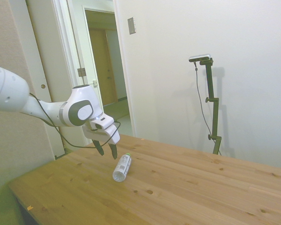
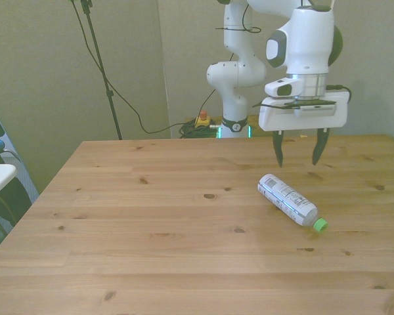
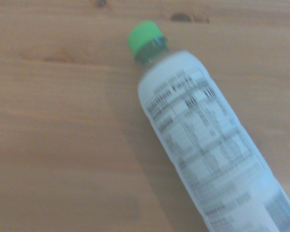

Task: Stand the water bottle

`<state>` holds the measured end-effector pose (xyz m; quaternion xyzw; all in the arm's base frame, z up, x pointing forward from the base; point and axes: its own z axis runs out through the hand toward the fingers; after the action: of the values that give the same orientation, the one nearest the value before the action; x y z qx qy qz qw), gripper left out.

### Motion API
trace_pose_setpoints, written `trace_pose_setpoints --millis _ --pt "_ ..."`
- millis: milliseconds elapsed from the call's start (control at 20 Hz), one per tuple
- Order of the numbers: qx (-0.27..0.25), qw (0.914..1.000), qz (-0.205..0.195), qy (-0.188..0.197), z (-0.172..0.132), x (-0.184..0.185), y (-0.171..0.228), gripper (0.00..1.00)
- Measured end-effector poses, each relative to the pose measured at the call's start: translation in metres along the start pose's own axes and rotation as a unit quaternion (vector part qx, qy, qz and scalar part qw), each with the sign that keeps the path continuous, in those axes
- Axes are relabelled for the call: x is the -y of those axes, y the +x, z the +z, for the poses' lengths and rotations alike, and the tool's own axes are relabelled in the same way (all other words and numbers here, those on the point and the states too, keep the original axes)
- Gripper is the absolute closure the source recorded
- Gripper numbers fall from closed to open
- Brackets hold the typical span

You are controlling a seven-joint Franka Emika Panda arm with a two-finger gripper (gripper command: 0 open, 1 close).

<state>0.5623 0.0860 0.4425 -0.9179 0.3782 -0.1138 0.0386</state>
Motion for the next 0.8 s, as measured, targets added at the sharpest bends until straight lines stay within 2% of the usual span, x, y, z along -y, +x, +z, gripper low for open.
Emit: trace_pose_setpoints --millis 150,350,600,800 --pt "-0.014 0.9999 0.001 -0.003 0.012 0.035 0.013 0.00" --pt "-0.020 0.9997 0.013 -0.006 0.031 0.063 0.042 0.00" --pt "-0.021 0.9994 0.019 -0.019 0.055 0.082 0.063 0.00" --pt "-0.026 0.9988 0.020 -0.037 0.076 0.082 0.075 0.00"
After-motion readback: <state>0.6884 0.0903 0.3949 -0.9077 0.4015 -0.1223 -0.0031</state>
